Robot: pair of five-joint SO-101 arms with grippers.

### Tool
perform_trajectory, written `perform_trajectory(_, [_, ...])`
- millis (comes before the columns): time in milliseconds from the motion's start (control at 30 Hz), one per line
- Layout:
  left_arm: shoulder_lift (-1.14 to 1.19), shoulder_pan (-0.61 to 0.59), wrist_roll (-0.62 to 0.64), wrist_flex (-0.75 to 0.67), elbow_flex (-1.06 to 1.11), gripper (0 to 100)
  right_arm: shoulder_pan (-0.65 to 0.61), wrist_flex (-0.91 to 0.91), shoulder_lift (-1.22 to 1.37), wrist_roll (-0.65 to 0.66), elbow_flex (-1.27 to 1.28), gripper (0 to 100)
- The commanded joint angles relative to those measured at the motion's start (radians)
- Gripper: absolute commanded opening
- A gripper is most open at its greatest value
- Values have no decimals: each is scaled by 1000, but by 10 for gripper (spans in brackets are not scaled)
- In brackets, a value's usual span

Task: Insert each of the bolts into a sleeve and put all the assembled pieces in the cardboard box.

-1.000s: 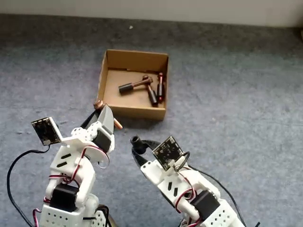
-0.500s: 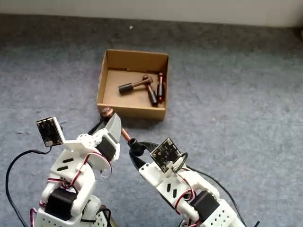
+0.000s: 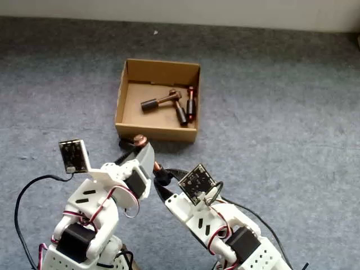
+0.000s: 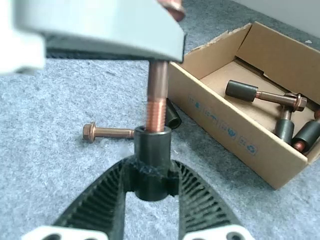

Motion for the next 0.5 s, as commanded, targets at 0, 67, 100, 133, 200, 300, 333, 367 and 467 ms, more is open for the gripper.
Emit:
perform_trajectory(0, [-10,28,-74,-2,8,5,-5,-2,-10,5,150,5])
perform_trajectory(67, [-8,61,-126,0,31,5,-5,-2,-10,5,150,5])
perform_trajectory(100, [-8,88,-158,0,45,5,-5,-2,-10,5,150,5])
perform_trajectory(133, [-8,120,-190,0,61,5,-5,-2,-10,3,150,5])
perform_trajectory(200, [-8,168,-242,2,81,5,-5,-2,-10,3,150,5])
perform_trajectory(300, [-8,183,-264,2,99,8,-4,-2,-10,3,150,5])
perform_trajectory(333, [-8,182,-265,2,102,11,-2,-2,-10,3,150,5])
perform_trajectory(367, [-8,182,-265,2,104,12,7,-4,-12,3,150,5])
perform_trajectory(467, [-8,182,-265,2,113,29,54,-38,-12,2,150,5])
